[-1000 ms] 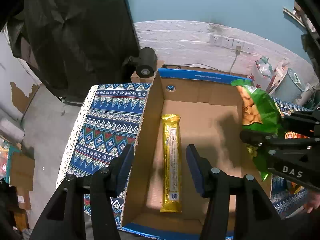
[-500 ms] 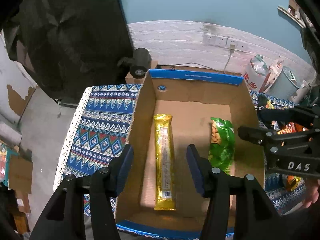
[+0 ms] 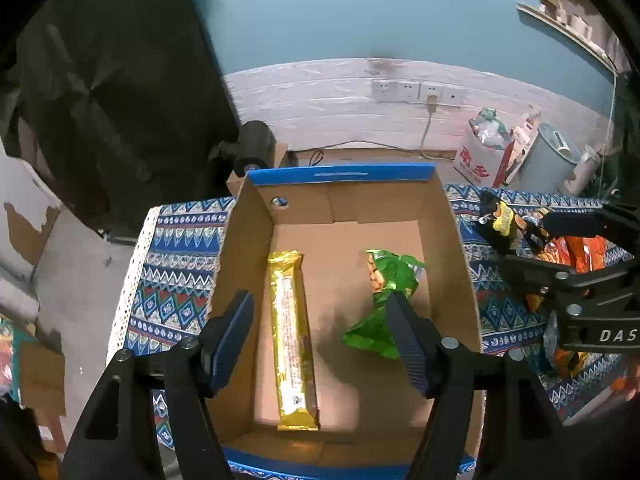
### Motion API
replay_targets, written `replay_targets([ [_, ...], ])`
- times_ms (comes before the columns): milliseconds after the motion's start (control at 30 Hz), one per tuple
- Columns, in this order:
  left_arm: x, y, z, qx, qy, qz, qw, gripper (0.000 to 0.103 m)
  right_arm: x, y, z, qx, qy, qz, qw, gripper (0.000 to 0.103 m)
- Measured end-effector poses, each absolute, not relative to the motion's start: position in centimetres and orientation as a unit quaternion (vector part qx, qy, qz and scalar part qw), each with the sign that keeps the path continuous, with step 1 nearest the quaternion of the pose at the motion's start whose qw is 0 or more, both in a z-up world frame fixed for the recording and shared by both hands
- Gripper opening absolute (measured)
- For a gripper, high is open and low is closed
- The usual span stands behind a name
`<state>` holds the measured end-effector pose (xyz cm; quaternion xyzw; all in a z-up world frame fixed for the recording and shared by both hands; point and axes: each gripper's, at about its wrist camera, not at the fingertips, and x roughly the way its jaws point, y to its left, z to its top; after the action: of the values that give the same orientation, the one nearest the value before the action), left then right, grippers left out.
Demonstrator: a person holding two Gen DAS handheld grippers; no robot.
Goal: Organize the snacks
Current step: 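Lower the green peanut bag into the box and open the right tool, then grasp the green-labelled cracker bag with the left tool while the right tool grasps the silver foil bag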
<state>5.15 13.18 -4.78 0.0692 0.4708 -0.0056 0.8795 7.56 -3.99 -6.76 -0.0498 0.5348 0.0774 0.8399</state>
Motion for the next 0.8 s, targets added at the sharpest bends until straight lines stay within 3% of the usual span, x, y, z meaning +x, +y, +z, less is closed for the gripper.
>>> replay_targets([
  [533, 4.4, 4.4, -4.0, 0.138, 0.445, -0.070, 0.882, 0.070, 2.1, -13.5, -6.2, -0.040, 0.529, 0.021, 0.848, 0.079],
  [800, 3.8, -0.8, -5.6, 0.153, 0.471, -0.140, 0.857, 0.070, -0.5, -18.2, -6.6, -0.031, 0.529, -0.001, 0.848, 0.079],
])
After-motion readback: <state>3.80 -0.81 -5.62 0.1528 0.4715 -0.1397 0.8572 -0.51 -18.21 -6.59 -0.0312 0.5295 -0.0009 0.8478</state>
